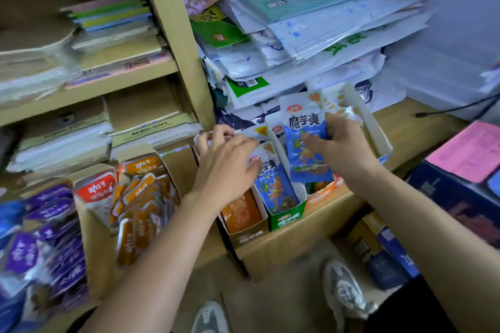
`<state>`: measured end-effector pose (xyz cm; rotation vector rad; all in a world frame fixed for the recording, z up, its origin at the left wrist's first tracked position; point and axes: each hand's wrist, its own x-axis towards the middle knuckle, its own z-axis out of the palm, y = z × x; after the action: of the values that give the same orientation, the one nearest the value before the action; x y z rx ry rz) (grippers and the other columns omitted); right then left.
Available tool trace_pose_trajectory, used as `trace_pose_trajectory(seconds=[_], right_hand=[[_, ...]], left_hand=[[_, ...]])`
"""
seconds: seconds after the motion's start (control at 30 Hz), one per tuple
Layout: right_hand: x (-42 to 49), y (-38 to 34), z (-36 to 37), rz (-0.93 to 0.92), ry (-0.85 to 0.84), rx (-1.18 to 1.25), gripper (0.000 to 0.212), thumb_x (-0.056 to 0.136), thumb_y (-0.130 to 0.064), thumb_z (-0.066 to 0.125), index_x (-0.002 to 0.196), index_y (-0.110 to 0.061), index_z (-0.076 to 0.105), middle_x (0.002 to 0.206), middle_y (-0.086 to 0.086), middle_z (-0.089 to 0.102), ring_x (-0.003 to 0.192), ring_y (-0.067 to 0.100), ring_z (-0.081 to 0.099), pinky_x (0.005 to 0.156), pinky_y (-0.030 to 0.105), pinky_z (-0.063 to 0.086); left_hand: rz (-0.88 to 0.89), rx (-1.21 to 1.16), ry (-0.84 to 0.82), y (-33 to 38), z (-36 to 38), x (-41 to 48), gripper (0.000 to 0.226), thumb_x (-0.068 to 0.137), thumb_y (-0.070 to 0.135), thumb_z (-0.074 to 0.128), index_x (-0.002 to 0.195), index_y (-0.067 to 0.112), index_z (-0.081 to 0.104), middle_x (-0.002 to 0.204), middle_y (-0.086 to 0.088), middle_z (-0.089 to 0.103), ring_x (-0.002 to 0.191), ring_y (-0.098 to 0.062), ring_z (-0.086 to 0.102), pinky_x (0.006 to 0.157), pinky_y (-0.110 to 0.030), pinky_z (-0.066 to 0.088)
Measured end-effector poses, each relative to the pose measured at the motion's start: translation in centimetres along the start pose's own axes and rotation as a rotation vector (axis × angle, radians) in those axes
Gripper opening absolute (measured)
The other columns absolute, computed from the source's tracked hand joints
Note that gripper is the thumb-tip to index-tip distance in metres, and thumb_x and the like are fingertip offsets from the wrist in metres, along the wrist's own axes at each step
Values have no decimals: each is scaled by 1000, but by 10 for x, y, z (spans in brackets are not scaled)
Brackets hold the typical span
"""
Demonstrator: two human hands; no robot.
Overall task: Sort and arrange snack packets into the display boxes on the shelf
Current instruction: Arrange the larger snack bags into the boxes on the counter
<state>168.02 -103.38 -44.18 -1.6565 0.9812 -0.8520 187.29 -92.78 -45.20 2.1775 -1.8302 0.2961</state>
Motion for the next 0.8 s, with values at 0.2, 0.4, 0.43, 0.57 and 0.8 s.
trace_pose_trajectory(seconds=[0.2, 0.4, 0.43, 0.57, 0.8], right_hand=[[-1, 14, -14, 101, -38, 67, 25, 95, -16, 65, 90, 6, 54, 75, 16, 52, 67, 24, 51, 62, 41, 42], [-9, 7, -17, 103, 55, 156, 36, 87, -34, 66, 102, -2, 58, 101, 39, 57, 81, 55, 59, 75, 62, 56], [-10, 7, -17, 116, 70, 162, 49, 82, -40, 66, 108, 0, 56, 106, 40, 54, 91, 61, 56, 74, 71, 53], [-13, 5, -14, 149, 112, 220, 55, 79, -41, 62, 108, 5, 52, 101, 38, 54, 85, 55, 59, 77, 69, 53], [-26, -4, -2, 358, 4, 568, 10, 96, -20, 66, 98, -13, 59, 90, 6, 75, 89, 27, 72, 87, 47, 56]], left_hand=[[-47, -91, 32, 3, 1, 16, 19, 81, 56, 75, 90, 39, 77, 86, 18, 60, 101, -18, 36, 79, -37, 18], [-118, -660, 154, -3, -7, 7, 4, 90, 30, 73, 89, 33, 70, 84, 19, 64, 87, -11, 58, 78, -37, 46], [-136, -730, 200, -5, -11, 7, 3, 92, 25, 72, 92, 28, 71, 84, 16, 68, 81, -11, 63, 71, -35, 50], [-305, -914, 431, -15, -21, 5, 4, 93, 18, 71, 95, 14, 70, 79, -1, 71, 64, -11, 66, 60, -36, 53], [-439, -1165, 326, 1, -18, 1, 9, 90, 10, 74, 88, 18, 71, 83, -11, 75, 61, -13, 65, 61, -28, 56]])
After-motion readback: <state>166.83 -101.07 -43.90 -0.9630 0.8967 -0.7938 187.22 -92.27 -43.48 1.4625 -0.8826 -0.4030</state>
